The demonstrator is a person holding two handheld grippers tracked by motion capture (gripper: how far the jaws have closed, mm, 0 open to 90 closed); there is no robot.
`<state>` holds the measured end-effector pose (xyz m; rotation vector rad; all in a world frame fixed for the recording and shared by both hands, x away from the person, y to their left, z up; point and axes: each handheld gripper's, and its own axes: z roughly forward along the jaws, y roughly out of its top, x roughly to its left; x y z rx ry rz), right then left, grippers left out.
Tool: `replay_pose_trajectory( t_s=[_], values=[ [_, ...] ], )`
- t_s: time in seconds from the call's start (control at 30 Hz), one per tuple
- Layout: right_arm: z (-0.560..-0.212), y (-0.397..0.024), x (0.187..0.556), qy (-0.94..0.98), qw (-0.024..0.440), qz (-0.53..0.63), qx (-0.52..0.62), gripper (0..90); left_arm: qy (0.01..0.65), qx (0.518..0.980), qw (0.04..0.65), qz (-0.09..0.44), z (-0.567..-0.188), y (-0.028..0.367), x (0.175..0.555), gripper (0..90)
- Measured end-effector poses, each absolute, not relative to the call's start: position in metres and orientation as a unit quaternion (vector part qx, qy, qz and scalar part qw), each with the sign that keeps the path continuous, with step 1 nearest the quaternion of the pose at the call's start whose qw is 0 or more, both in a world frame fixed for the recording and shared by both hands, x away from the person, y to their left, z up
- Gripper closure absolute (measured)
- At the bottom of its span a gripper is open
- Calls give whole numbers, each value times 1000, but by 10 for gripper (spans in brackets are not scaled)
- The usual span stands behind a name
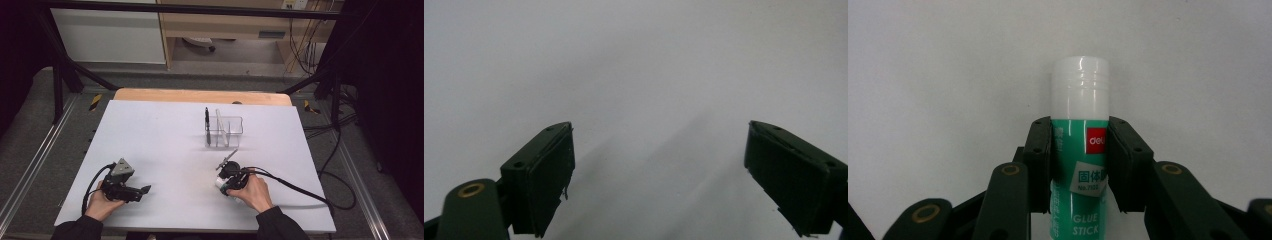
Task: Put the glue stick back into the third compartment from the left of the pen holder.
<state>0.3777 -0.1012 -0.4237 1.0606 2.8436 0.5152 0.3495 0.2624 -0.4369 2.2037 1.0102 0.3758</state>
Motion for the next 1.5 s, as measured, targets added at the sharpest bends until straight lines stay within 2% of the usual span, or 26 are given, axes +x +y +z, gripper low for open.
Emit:
replay_pose_trajectory(
  t_s=[0.53,1.5],
  values=[
    [-415,-106,379,915,22,180,360,664,388,845,337,145,-437,263,350,125],
    [-366,-139,378,876,95,293,371,663,387,846,336,145,-437,262,349,125]
  ],
)
